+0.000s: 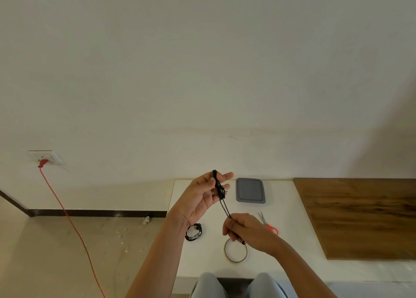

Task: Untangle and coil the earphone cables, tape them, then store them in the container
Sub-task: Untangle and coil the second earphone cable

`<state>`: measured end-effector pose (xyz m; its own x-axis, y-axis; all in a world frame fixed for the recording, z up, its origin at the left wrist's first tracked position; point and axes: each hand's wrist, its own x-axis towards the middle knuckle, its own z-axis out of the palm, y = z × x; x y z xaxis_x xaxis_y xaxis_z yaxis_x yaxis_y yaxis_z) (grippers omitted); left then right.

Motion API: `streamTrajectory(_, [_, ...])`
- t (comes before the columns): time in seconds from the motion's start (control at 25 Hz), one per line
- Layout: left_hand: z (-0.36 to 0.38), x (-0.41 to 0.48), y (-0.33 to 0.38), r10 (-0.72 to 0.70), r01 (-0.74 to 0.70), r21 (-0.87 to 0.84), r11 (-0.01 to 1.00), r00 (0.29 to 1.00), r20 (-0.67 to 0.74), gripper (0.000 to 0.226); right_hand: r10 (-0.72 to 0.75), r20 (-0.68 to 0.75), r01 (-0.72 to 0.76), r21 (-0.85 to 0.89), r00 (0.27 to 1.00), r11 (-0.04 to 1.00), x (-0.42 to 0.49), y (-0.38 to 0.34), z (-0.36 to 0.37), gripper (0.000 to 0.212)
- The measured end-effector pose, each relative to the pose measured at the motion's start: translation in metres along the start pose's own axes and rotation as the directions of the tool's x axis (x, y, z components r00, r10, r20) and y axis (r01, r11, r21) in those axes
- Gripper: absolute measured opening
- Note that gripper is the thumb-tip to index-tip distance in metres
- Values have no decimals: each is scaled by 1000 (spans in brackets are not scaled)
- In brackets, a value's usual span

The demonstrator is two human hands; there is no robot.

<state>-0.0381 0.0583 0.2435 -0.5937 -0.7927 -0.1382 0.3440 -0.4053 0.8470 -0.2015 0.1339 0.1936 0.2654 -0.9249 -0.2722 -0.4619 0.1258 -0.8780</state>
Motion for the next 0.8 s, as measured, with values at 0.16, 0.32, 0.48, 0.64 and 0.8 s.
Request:
streamTrajectory(0.16, [3,2,-10,-45,53,319,946,998,-33,28,-23,-29,19,-152,999,988,-11,-16,-7,26])
streamTrajectory(0.32, [4,4,-16,-90,87,511,855,996,-19,32,-83,-78,40,-440,994,897,-17,-30,-24,23])
streamTrajectory(0.48, [-2,4,-25,-147,117,490,864,989,23,29,-232,-181,52,-672,956,739,-19,-48,-38,14])
streamTrajectory(0.64, [-5,0,-34,-245,217,491,844,969,-6,26,-266,-237,129,-471,934,873,-12,-55,-50,3])
streamTrajectory(0.8, [2,-5,-31,-292,230,399,888,951,101,29,-297,-248,236,-249,922,939,3,-52,-59,8])
